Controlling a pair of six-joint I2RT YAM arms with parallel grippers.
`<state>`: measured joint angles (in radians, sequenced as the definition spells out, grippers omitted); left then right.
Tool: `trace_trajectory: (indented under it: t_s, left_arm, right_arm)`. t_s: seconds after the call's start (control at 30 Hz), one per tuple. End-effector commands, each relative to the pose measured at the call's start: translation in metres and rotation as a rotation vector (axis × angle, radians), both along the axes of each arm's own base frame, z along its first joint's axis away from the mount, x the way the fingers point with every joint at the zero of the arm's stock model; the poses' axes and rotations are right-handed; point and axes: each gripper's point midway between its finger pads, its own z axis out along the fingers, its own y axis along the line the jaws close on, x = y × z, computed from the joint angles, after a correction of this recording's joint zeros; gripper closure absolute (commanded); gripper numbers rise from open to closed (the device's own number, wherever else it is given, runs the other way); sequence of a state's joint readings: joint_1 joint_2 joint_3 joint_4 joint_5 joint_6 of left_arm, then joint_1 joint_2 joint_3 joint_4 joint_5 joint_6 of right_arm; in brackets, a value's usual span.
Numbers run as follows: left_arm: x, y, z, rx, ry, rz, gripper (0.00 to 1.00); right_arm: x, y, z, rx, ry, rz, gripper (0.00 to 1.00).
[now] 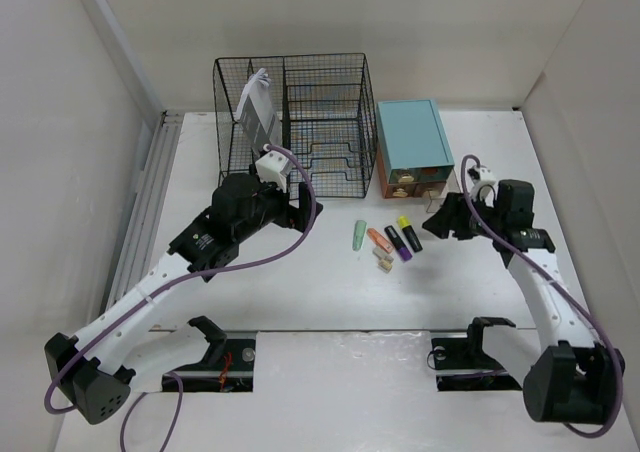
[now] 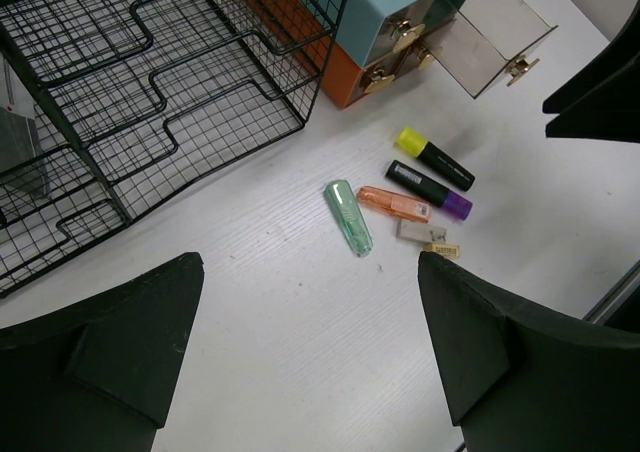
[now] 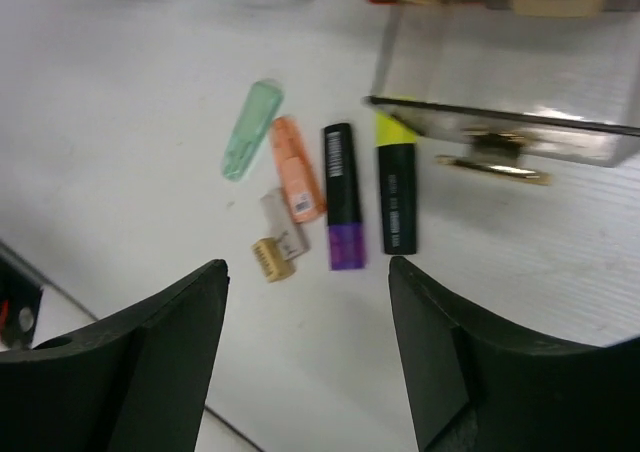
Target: Organize the desk
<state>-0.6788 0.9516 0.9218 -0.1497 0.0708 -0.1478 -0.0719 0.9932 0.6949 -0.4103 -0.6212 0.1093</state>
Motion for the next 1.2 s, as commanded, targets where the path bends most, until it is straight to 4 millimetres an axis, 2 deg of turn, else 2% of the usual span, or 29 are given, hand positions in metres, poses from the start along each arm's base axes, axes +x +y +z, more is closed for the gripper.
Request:
trace_trajectory:
  t_s: [0.0, 0.13, 0.17, 0.2, 0.23, 0.27, 0.33, 0.37, 0.4, 0.43, 0.47, 0.5, 0.53, 0.63, 0.67, 0.7, 0.73, 0.8, 0.9, 1.0, 1.17]
  left_arm:
    - [-0.001, -0.001, 0.011, -0.022, -0.046, -0.015, 0.14]
    - [-0.001, -0.001, 0.011, -0.022, -0.046, -0.015, 0.14]
    - [0.001, -0.002, 0.008, -0.016, -0.039, -0.015, 0.14]
    - [0.001, -0.002, 0.008, -0.016, -0.039, -0.015, 0.14]
    - [0.000, -0.004, 0.008, -0.018, -0.037, -0.024, 0.14]
    - [0.000, -0.004, 0.008, -0.018, -0.037, -0.024, 0.14]
    - [0.001, -0.005, 0.009, -0.017, -0.036, -0.024, 0.16]
    - [0.001, -0.005, 0.009, -0.024, -0.031, -0.022, 0.17]
    - [0.002, -0.006, 0.006, -0.018, -0.023, -0.022, 0.19]
    - [0.002, -0.006, 0.006, -0.018, -0.023, -0.022, 0.24]
    - [0.002, -0.006, 0.006, -0.018, -0.023, -0.022, 0.26]
    - [0.002, -0.006, 0.006, -0.018, -0.023, -0.022, 0.26]
    - [0.003, -0.005, 0.006, -0.016, -0.025, -0.011, 0.26]
    - [0.003, -0.003, 0.009, -0.019, -0.034, -0.002, 0.26]
    - [0.004, 0.000, 0.012, -0.023, -0.043, 0.008, 0.26]
    - [0.004, 0.000, 0.012, -0.023, -0.043, 0.008, 0.26]
    - [0.005, 0.001, 0.012, -0.020, -0.045, 0.017, 0.26]
    - [0.005, 0.001, 0.012, -0.020, -0.045, 0.017, 0.24]
    - [0.004, 0.002, 0.015, -0.019, -0.057, 0.014, 0.23]
    - [0.004, 0.002, 0.015, -0.020, -0.058, 0.014, 0.22]
    - [0.002, 0.003, 0.019, -0.026, -0.066, 0.014, 0.20]
  right_arm:
    - [-0.020, 0.029, 0.034, 0.023, -0.073, 0.137, 0.30]
    - [-0.032, 0.054, 0.051, -0.040, -0.188, 0.250, 0.44]
    - [-0.028, 0.055, 0.057, -0.081, -0.251, 0.283, 0.56]
    - [-0.021, 0.049, 0.063, -0.124, -0.284, 0.260, 0.63]
    - [-0.014, 0.044, 0.064, -0.151, -0.287, 0.224, 0.70]
    - [-0.007, 0.040, 0.066, -0.170, -0.286, 0.200, 0.81]
    - [0.009, 0.050, 0.071, -0.233, -0.304, 0.271, 0.81]
    - [0.011, 0.054, 0.063, -0.262, -0.250, 0.288, 0.81]
    - [0.020, 0.059, 0.073, -0.303, -0.267, 0.311, 0.81]
    - [0.032, 0.059, 0.050, -0.370, -0.199, 0.319, 0.81]
    - [0.034, 0.065, 0.045, -0.419, -0.189, 0.340, 0.81]
    - [0.041, 0.065, 0.045, -0.467, -0.209, 0.352, 0.76]
    - [0.044, 0.068, 0.030, -0.506, -0.178, 0.374, 0.72]
    - [0.044, 0.078, 0.006, -0.621, -0.155, 0.404, 0.66]
    - [0.044, 0.075, -0.010, -0.675, -0.117, 0.400, 0.66]
    - [0.045, 0.081, -0.013, -0.696, -0.126, 0.407, 0.65]
    - [0.047, 0.077, -0.022, -0.739, -0.114, 0.390, 0.61]
    - [0.050, 0.070, -0.027, -0.775, -0.099, 0.368, 0.61]
    - [0.052, 0.061, -0.037, -0.829, -0.063, 0.348, 0.55]
    - [0.053, 0.051, -0.053, -0.890, -0.018, 0.331, 0.54]
    - [0.058, 0.046, -0.073, -0.936, 0.038, 0.309, 0.54]
